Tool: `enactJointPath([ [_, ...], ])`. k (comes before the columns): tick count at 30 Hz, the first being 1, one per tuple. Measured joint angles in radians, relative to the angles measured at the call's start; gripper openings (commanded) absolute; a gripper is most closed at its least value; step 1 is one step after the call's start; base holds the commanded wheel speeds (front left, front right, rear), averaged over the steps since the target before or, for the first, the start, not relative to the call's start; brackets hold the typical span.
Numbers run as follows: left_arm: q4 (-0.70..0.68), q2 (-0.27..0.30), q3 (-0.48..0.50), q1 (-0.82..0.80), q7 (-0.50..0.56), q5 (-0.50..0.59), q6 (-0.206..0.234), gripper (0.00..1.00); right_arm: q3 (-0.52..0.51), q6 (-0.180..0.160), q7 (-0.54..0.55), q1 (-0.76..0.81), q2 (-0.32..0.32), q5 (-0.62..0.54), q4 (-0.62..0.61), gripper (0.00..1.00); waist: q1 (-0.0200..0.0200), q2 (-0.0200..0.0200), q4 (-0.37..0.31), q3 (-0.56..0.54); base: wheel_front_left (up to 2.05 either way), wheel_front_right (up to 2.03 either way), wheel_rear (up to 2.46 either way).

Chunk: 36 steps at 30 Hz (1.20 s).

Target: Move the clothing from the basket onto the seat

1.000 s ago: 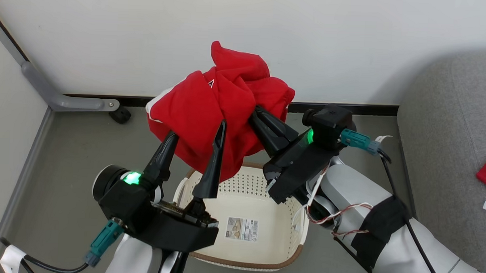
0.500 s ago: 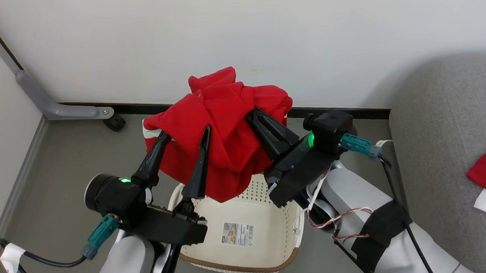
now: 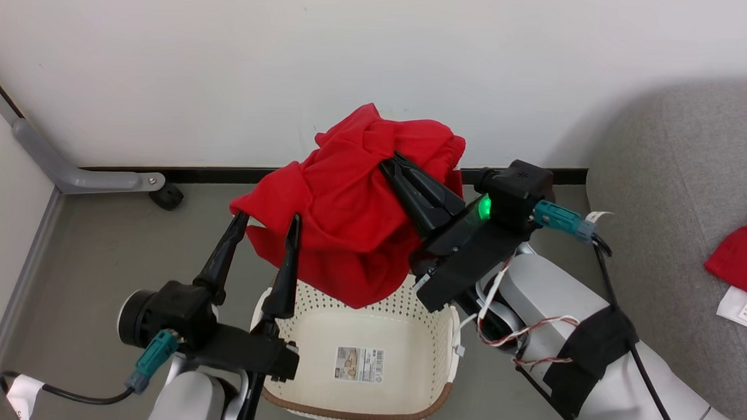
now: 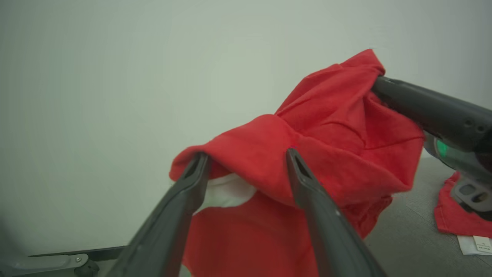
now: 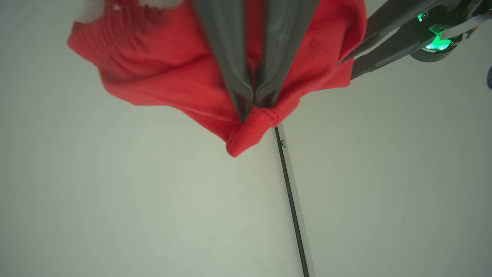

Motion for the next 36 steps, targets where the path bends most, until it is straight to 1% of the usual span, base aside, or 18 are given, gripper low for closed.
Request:
enactJointPath([
  [5,0.041,0.004,0.02,0.013,0.0,0.005,0.009,1.0,-0.006,0.0,0.0,0.011,0.0,-0.006,-0.002,0.0,0.0001,0.0,0.0,-0.001,0.0,0.0,0.0],
  [11,0.109,0.014,0.054,0.019,0.0,0.009,0.034,1.0,-0.008,0.0,0.0,0.012,0.0,-0.007,-0.006,0.0,0.0001,0.0,0.002,-0.001,0.0,0.0,0.0],
  [18,0.164,0.022,0.084,0.039,0.0,0.016,0.052,1.0,-0.011,0.0,0.0,0.012,0.0,-0.007,-0.012,0.0,0.0001,0.0,0.003,-0.002,0.0,0.0,0.0],
  [25,0.224,0.038,0.126,0.038,0.0,0.016,0.054,1.0,-0.014,0.0,0.0,0.013,0.001,-0.013,-0.016,0.0,0.0,0.0,0.007,-0.003,0.0,0.0,0.0],
  [27,0.237,0.04,0.138,0.038,0.0,0.016,0.062,1.0,-0.014,0.0,0.0,0.013,0.001,-0.013,-0.017,0.0,0.0,0.0,0.008,-0.003,0.0,0.0,0.0],
  [36,0.259,0.048,0.161,0.057,0.0,0.017,0.06,1.0,-0.013,0.0,0.0,0.019,0.001,-0.016,-0.025,0.0,0.0,0.0001,0.015,-0.012,0.0,0.0,0.0],
])
